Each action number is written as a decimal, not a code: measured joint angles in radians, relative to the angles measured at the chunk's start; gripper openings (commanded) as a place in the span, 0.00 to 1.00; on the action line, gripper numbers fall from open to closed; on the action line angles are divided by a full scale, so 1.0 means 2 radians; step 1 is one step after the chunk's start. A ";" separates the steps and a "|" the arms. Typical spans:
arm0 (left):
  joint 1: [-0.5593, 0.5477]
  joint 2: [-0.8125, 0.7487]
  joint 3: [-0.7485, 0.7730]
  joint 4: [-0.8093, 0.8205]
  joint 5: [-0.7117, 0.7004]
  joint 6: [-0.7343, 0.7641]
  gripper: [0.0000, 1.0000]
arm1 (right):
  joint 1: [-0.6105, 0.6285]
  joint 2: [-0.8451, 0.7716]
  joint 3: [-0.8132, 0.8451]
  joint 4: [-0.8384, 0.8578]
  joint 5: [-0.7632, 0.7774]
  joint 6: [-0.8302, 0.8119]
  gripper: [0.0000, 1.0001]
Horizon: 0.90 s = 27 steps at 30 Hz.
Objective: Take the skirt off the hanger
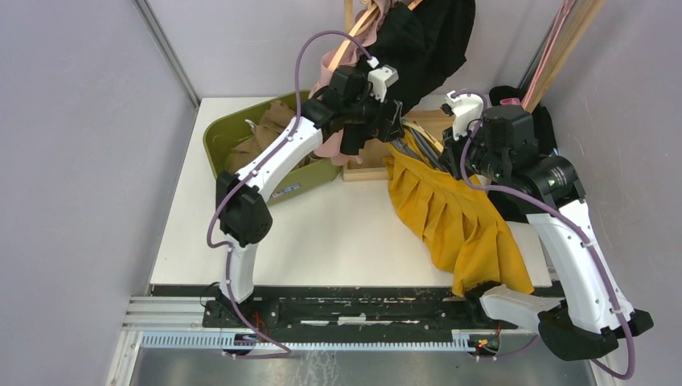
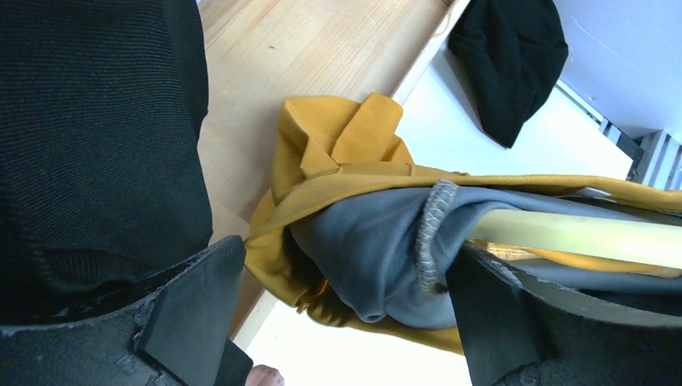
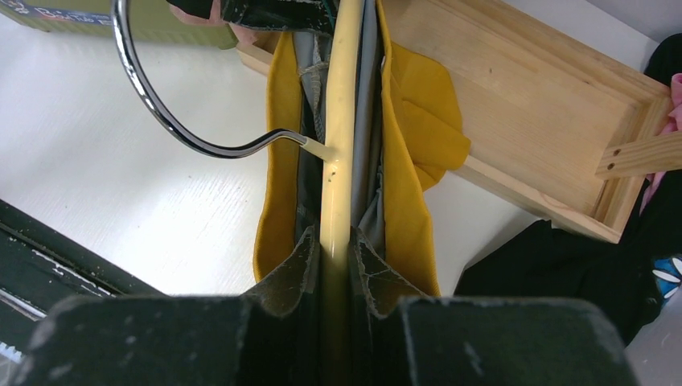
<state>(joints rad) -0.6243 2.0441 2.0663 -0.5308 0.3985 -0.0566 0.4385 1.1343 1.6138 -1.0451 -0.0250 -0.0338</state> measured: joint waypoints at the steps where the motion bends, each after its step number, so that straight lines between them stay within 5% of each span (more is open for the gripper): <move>1: 0.000 0.004 0.002 0.004 0.000 0.000 0.97 | 0.000 0.000 0.001 0.000 0.000 0.000 0.01; 5: 0.000 0.023 0.007 0.023 0.000 0.001 0.81 | 0.000 0.003 0.007 -0.003 0.001 -0.003 0.01; 7: 0.000 0.031 0.007 0.031 0.002 0.001 0.52 | 0.000 0.007 0.011 -0.006 0.003 -0.006 0.01; 10: 0.000 0.040 0.007 0.040 0.012 0.005 0.36 | 0.000 0.012 0.013 -0.007 0.005 -0.010 0.01; 27: -0.008 0.044 0.060 -0.005 -0.005 0.000 0.32 | -0.001 0.067 -0.013 0.063 0.013 -0.014 0.01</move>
<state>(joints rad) -0.6399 2.1326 2.1872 -0.5415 0.3885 -0.0559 0.4366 1.2686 1.5883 -0.9192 0.0006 -0.0624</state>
